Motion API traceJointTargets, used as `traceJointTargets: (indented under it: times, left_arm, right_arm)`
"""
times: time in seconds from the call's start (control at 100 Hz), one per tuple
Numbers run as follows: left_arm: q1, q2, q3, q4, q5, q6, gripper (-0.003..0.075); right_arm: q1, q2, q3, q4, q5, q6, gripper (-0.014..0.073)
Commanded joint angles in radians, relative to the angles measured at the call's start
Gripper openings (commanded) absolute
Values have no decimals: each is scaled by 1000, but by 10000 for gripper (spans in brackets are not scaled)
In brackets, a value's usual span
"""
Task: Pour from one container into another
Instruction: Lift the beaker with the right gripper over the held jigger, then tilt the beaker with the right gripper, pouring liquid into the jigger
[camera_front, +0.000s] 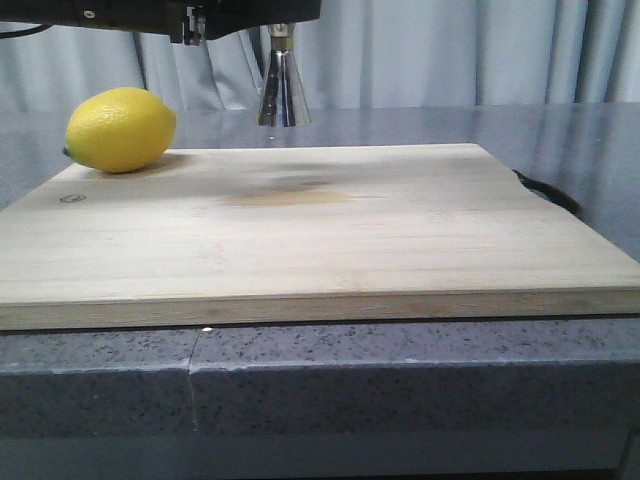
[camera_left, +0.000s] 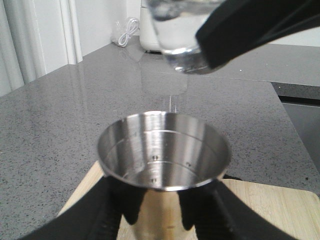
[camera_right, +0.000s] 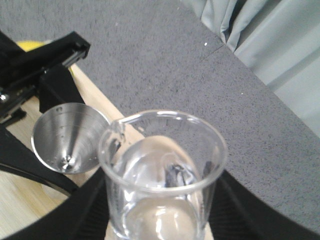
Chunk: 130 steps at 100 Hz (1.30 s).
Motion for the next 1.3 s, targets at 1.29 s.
traceJointTargets:
  times: [1.29]
  left_arm:
    - [-7,-55,-33,-99,79,-7,242]
  right_arm:
    - [76,88,-186,-215,120,-511,293]
